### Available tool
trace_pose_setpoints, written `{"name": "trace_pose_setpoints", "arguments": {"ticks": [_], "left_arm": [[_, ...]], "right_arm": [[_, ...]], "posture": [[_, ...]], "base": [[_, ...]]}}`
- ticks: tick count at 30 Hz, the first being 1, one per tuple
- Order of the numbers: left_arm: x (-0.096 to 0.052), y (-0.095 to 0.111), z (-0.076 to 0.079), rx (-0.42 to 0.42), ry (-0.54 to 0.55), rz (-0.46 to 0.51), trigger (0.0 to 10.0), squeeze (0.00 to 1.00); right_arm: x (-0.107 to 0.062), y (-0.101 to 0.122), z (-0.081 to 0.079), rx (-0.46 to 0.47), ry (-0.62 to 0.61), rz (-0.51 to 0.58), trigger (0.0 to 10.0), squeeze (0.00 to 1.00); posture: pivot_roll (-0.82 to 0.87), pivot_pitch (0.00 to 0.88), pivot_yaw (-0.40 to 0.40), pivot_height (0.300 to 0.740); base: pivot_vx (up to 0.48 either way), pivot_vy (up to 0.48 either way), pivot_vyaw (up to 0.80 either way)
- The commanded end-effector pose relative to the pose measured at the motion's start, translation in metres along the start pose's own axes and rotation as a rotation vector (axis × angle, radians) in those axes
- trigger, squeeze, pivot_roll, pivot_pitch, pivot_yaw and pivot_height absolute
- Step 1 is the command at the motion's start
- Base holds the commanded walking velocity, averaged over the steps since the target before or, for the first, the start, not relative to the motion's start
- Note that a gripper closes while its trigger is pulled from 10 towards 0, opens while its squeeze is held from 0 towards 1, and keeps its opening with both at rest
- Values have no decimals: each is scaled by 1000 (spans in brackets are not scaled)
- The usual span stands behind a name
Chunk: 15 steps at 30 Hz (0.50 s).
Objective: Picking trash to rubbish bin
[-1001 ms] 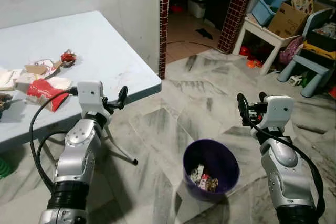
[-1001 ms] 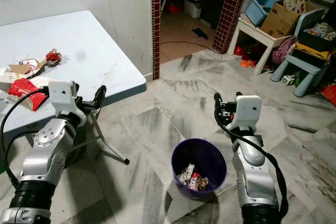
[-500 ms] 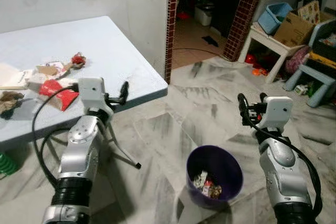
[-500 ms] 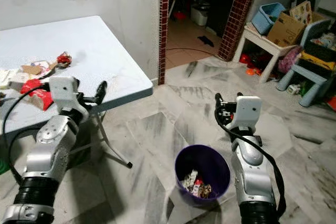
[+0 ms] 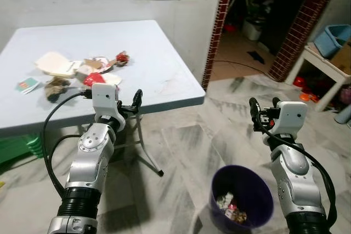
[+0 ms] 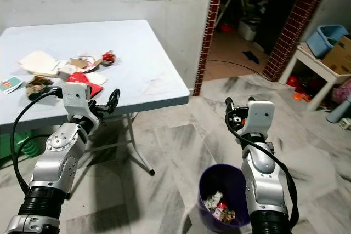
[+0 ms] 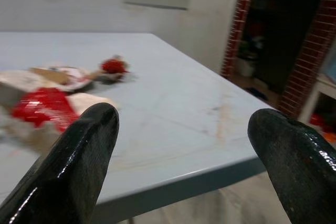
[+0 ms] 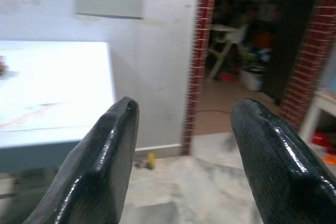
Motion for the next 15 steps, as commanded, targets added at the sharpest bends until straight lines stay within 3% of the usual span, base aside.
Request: {"name": "trace_pose_setpoints", "arguments": {"ticks": [1,15], "left_arm": [[-1,2,3,11,-6,2,10000,0],[-6,-1,4,16,4,-2,10000,0]], "right_arm": [[-1,-2,0,2,7,-5,10000,0],[-2,-2,-3,-1,26,-9,10000,0]], "posture": [[-12,0,-41,740],[0,0,-59,740]], "base": [[0,0,800],[0,0,800]]}}
Point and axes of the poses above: a point about 5 cm out from each wrist's last joint towards the gripper, its own x axis pointing out of the wrist towards the gripper, its own y axis along the axis of the wrist's last joint, z = x × y, the point moved 6 cm from there along x, pointing out of the wrist towards the gripper, and after that the axes turned 7 degrees about -x, right-handed, at the moved point
